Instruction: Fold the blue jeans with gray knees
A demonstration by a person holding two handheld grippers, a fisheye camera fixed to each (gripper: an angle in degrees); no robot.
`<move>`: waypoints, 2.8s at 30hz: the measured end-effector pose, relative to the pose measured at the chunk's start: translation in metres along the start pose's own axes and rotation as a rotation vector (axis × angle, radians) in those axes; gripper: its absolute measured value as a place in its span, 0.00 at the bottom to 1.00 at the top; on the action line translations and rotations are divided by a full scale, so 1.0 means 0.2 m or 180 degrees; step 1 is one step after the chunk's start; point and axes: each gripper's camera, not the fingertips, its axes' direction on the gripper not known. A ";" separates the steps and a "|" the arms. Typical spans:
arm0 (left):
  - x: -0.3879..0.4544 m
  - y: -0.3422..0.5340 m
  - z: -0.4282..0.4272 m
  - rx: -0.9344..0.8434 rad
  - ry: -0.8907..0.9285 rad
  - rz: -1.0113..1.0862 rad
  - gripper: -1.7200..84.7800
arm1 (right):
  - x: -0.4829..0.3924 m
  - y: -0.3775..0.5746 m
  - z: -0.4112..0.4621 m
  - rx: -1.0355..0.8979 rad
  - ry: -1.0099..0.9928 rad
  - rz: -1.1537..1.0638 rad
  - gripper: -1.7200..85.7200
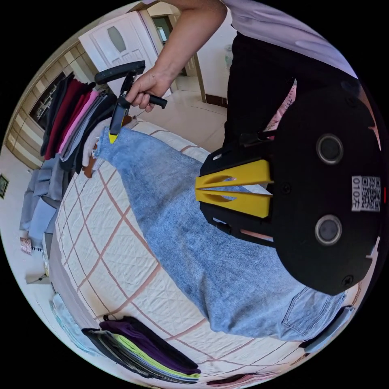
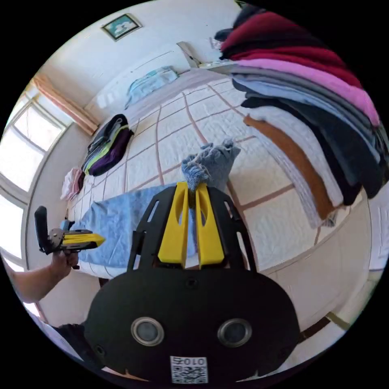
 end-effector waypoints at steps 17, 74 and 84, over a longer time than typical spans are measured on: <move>-0.89 1.50 -0.70 0.1225 -0.0234 -0.2471 0.02 | -1.86 0.16 0.78 -0.1277 -0.0649 -0.2290 0.06; -0.66 1.18 0.53 0.1036 0.0429 -0.3135 0.25 | -2.28 -1.30 1.19 -0.3236 -0.1758 -0.5159 0.11; -0.88 1.57 0.22 0.0964 0.0153 -0.2889 0.25 | -2.37 -1.32 0.99 -0.2828 -0.1334 -0.4953 0.11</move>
